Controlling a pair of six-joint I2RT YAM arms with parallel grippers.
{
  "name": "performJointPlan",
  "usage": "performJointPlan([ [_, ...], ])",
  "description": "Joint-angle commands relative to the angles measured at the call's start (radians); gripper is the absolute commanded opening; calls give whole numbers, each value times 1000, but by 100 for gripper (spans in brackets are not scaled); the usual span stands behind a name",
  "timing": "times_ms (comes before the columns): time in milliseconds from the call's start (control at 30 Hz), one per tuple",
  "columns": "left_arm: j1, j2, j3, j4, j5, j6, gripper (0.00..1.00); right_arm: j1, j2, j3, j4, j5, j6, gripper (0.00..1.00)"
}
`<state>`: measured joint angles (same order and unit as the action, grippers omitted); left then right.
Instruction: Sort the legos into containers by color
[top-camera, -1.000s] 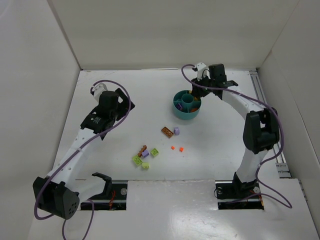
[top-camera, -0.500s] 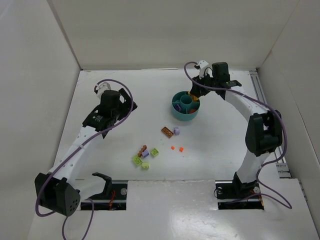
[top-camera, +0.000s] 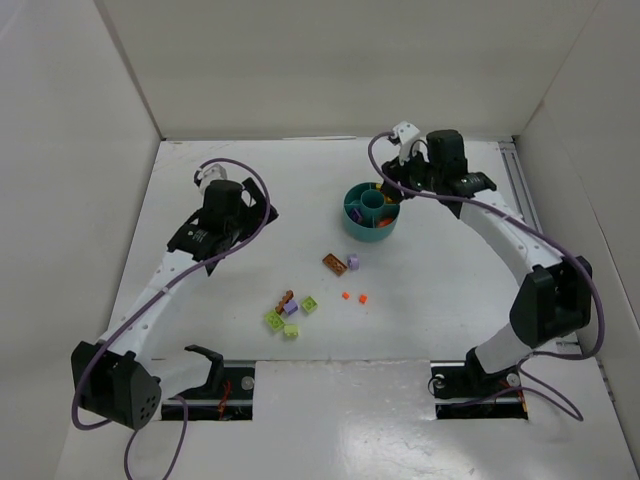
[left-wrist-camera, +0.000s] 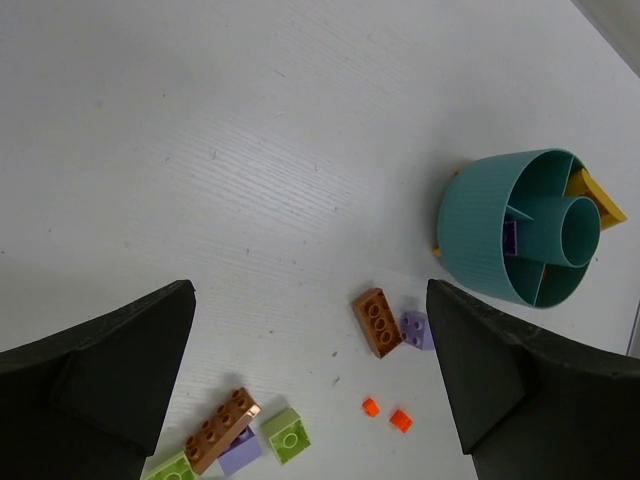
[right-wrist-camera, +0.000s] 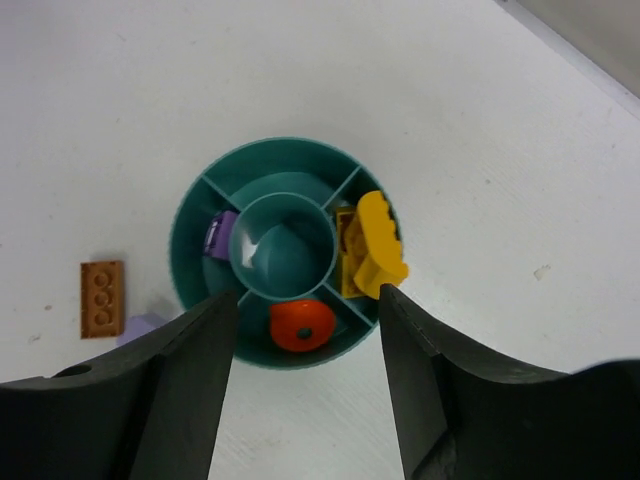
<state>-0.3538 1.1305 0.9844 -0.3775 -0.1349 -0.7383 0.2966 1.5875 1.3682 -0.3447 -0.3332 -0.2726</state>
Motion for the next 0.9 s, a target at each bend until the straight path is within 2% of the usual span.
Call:
performJointPlan([
  [0, -25, -18, 37, 5, -21, 16, 100, 64, -75, -30, -17, 69, -10, 64],
  [33, -39, -18, 37, -21, -49, 5, 100, 78, -75, -41, -17, 82, -10, 65],
  [67, -53, -18, 37, -30, -49, 5, 100, 102, -89, -55, -17, 104, -10, 72],
  [100, -53, -18, 37, -40, -49, -4, 100, 116, -89, -55, -26, 114, -10, 89],
  [133, -53, -27, 37, -40, -49, -4, 100, 128, -98, -67, -27, 123, -10, 100],
  [433, -62, -132, -23, -109, -88, -35, 100, 248, -168, -161, -16, 221, 12, 100],
  [533, -108, -109, -33, -135, -112, -35, 100, 282, -198, -198, -25, 253, 12, 100],
  [767, -276, -49, -22, -202, -226, -147, 100, 337, -294, -299, -31, 289, 32, 100],
  [867, -303, -40, -32, -215, -236, -171, 100, 360, -337, -369, -20, 289, 7, 100],
])
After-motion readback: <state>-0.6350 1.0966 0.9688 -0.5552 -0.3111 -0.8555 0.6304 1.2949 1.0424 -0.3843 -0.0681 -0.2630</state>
